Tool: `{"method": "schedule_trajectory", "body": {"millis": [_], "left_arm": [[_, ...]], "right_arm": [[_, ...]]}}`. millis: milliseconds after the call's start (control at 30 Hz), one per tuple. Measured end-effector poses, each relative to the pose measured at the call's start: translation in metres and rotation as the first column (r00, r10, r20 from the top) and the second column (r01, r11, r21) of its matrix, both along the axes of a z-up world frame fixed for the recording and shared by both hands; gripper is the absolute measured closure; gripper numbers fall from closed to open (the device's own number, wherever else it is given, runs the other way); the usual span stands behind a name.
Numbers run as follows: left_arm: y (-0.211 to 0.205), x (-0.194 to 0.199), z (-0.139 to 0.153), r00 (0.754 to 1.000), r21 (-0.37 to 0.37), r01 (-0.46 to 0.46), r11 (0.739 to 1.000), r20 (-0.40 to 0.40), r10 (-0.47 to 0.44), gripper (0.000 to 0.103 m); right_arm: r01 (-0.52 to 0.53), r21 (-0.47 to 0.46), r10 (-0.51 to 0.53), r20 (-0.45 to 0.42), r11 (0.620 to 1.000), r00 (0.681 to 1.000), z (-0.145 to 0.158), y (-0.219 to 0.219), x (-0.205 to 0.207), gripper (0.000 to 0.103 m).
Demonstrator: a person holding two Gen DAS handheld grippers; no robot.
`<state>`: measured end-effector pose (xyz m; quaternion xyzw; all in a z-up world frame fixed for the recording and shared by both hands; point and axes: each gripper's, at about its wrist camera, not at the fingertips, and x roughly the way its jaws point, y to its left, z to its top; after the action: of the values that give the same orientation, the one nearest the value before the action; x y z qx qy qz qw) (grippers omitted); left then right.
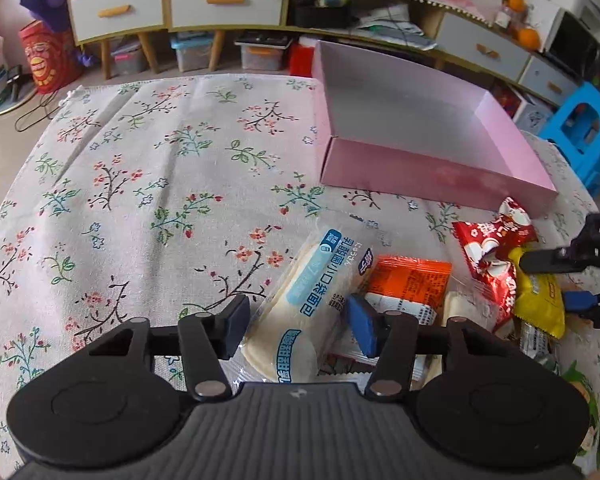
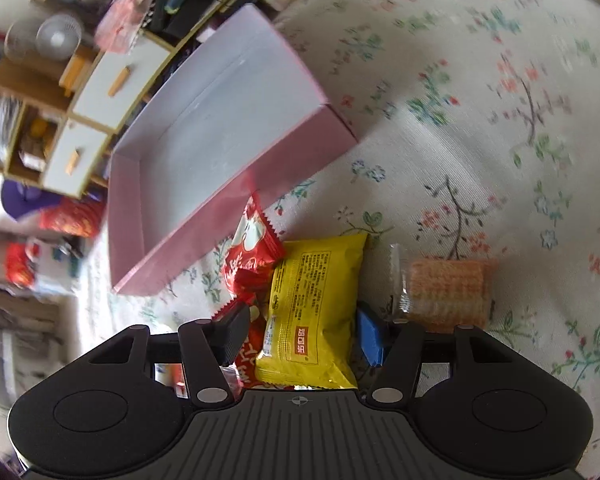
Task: Organize snacks
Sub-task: 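Grasp the white bread roll bag with the left tool while the right tool grasps the yellow biscuit pack, then carry both packs into the pink box and open both tools to release them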
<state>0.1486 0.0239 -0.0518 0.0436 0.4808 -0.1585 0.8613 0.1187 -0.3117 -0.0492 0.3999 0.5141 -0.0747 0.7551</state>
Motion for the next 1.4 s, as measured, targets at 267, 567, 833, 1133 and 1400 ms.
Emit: {"method": "schedule_trajectory", "body": {"millis": [267,567,833,1133,1400], "left_arm": [[0.006,0.0,0.003,0.998,-0.002,-0.057,0.998,-0.035,0.057,0.068],[0.024,0.002,0.01,0.984,-0.073,-0.16,0.984,-0.09,0.153,0.079],[0.024,0.0,0.026,0.986,-0.138,-0.165,0.977,-0.06,0.158,0.085],[0.019,-0.003,0.047,0.986,-0.218,-0.167,0.962,-0.016,0.167,0.086],[-0.01,0.003,0.065,0.99,-0.22,-0.09,0.971,0.086,0.111,0.086]], "right_arm": [[-0.052,-0.126,0.052,-0.006,0.991,0.999,0.006,0.014,0.003,0.057],[0.004,0.009,-0.004,0.007,1.0,1.0,0.013,-0.009,-0.005,0.057],[0.002,0.051,-0.005,0.066,0.999,0.998,0.029,-0.019,-0.014,0.057],[0.026,0.092,-0.036,0.102,0.995,0.994,0.036,-0.03,-0.018,0.057],[0.049,0.124,-0.066,0.139,0.991,0.988,0.05,-0.045,-0.009,0.057]]}}
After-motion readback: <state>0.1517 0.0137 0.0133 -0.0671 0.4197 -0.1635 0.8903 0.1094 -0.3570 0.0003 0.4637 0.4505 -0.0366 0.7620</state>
